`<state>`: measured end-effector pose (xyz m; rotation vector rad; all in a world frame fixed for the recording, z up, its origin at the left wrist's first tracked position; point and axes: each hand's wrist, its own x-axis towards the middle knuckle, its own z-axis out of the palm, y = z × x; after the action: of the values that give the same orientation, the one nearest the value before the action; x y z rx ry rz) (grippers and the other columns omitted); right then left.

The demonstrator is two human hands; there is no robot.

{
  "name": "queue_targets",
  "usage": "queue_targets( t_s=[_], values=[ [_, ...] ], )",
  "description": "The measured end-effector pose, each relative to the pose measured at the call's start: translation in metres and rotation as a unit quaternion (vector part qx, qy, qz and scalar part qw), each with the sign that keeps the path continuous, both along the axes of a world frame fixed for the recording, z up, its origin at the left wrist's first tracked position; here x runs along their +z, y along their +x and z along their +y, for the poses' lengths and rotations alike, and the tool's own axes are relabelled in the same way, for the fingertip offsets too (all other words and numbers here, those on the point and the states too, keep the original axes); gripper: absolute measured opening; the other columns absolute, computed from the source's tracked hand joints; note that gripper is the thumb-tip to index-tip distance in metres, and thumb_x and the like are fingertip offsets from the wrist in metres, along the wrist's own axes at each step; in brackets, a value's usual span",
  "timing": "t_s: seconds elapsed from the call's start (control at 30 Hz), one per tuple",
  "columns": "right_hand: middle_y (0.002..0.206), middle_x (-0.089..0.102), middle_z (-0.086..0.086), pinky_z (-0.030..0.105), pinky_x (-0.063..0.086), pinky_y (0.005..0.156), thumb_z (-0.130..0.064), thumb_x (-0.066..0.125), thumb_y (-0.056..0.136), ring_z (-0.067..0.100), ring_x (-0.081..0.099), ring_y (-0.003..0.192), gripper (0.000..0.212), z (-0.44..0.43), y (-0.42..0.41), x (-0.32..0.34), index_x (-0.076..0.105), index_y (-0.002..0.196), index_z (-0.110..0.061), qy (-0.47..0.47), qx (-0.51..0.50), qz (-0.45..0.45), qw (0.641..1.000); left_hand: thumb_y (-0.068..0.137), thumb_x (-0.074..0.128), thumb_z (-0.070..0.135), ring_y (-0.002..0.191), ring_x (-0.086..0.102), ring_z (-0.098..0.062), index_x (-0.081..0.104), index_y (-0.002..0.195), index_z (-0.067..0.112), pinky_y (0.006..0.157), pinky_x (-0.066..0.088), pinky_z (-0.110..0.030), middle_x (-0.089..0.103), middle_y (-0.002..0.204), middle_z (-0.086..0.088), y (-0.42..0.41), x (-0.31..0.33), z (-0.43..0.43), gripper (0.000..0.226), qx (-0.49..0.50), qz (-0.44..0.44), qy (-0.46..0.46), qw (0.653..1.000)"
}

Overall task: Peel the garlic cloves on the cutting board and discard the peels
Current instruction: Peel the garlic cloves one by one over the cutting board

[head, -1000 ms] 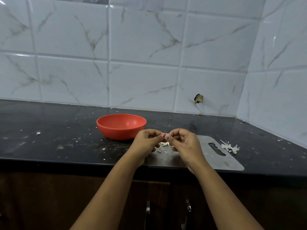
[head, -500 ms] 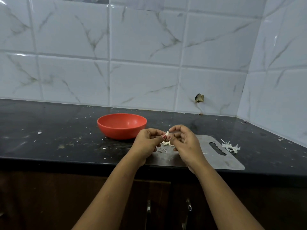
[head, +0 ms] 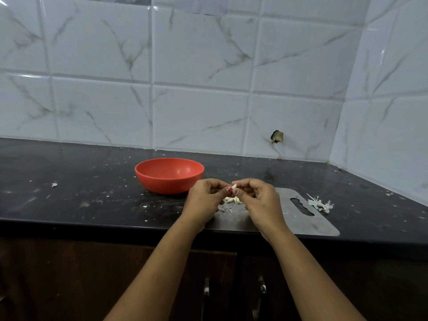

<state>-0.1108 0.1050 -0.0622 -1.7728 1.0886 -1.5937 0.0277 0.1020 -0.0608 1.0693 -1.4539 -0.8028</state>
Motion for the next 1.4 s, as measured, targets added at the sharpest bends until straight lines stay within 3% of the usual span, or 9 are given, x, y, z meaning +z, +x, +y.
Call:
queue_targets(
  t_s=[0.1, 0.27, 0.43, 0.67, 0.8, 0.97, 1.17, 1.4],
  values=[
    [0.083, 0.074, -0.001, 0.010, 0.046, 0.058, -0.006, 0.070, 0.085, -0.004, 0.065, 0.068, 0.010, -0.0001, -0.0010, -0.0009, 0.074, 0.091, -0.014, 0.003, -0.003, -0.003, 1.000, 0.089, 0.066, 0.022, 0.062, 0.061, 0.004, 0.073, 0.086, 0.026, 0.055, 0.043, -0.016, 0.074, 0.079, 0.008, -0.0014, -0.0020, 0.0003, 0.009, 0.030, -0.044, -0.023, 0.998],
    [0.078, 0.074, -0.002, 0.014, 0.050, 0.063, -0.005, 0.070, 0.085, 0.002, 0.068, 0.070, 0.012, -0.0013, -0.0021, -0.0030, 0.074, 0.090, -0.015, 0.010, -0.022, 0.000, 1.000, 0.090, 0.064, 0.012, 0.056, 0.057, 0.011, 0.075, 0.101, 0.015, 0.053, 0.040, -0.006, 0.074, 0.088, -0.001, -0.0052, -0.0005, 0.0019, 0.016, 0.023, -0.053, -0.035, 0.998],
    [0.077, 0.072, -0.001, 0.014, 0.051, 0.067, -0.006, 0.069, 0.086, 0.003, 0.068, 0.072, 0.011, -0.0028, -0.0016, -0.0036, 0.073, 0.093, -0.013, 0.004, -0.035, 0.020, 0.999, 0.089, 0.066, 0.016, 0.056, 0.056, 0.011, 0.075, 0.103, 0.017, 0.058, 0.043, -0.009, 0.075, 0.089, 0.001, -0.0068, -0.0008, 0.0023, 0.016, 0.026, -0.076, -0.043, 0.996],
    [0.080, 0.071, 0.001, 0.018, 0.054, 0.068, -0.008, 0.067, 0.088, 0.006, 0.068, 0.075, 0.014, -0.0038, -0.0012, -0.0032, 0.070, 0.093, -0.020, 0.003, -0.033, 0.047, 0.998, 0.086, 0.070, 0.018, 0.058, 0.059, 0.005, 0.075, 0.088, 0.023, 0.052, 0.041, -0.012, 0.074, 0.079, 0.006, -0.0018, -0.0018, 0.0006, 0.008, 0.025, -0.026, -0.020, 0.999],
    [0.079, 0.070, 0.004, 0.015, 0.052, 0.064, -0.008, 0.068, 0.087, 0.010, 0.066, 0.074, 0.015, -0.0025, 0.0003, -0.0026, 0.071, 0.093, -0.021, 0.004, -0.035, 0.059, 0.998, 0.082, 0.073, 0.009, 0.052, 0.056, 0.006, 0.074, 0.086, 0.014, 0.047, 0.039, -0.008, 0.071, 0.076, -0.002, -0.0010, -0.0007, 0.0012, 0.006, 0.021, 0.022, -0.005, 1.000],
    [0.076, 0.069, 0.001, 0.010, 0.047, 0.059, -0.004, 0.066, 0.087, 0.007, 0.063, 0.071, 0.019, 0.0010, 0.0009, -0.0012, 0.072, 0.093, -0.021, -0.008, -0.037, 0.066, 0.997, 0.079, 0.073, 0.000, 0.047, 0.055, 0.005, 0.072, 0.082, 0.007, 0.045, 0.037, -0.007, 0.067, 0.069, -0.005, -0.0019, 0.0014, 0.0038, 0.008, 0.012, 0.058, 0.003, 0.998],
    [0.077, 0.068, -0.003, 0.014, 0.051, 0.065, -0.004, 0.063, 0.089, 0.000, 0.063, 0.071, 0.019, 0.0007, 0.0014, -0.0012, 0.071, 0.094, -0.020, -0.005, -0.027, 0.067, 0.997, 0.081, 0.070, 0.000, 0.047, 0.051, 0.004, 0.070, 0.082, 0.008, 0.045, 0.036, -0.009, 0.064, 0.067, -0.004, -0.0018, 0.0011, 0.0032, 0.009, 0.000, 0.070, 0.013, 0.998],
    [0.076, 0.067, 0.007, 0.017, 0.048, 0.057, -0.005, 0.063, 0.087, 0.020, 0.063, 0.072, 0.016, 0.0002, 0.0012, -0.0024, 0.070, 0.091, -0.018, -0.001, -0.037, 0.058, 0.998, 0.083, 0.072, 0.011, 0.054, 0.051, 0.000, 0.072, 0.082, 0.015, 0.047, 0.041, -0.016, 0.061, 0.066, 0.003, -0.0012, 0.0018, 0.0036, 0.004, -0.009, 0.048, 0.006, 0.999]
  ],
)
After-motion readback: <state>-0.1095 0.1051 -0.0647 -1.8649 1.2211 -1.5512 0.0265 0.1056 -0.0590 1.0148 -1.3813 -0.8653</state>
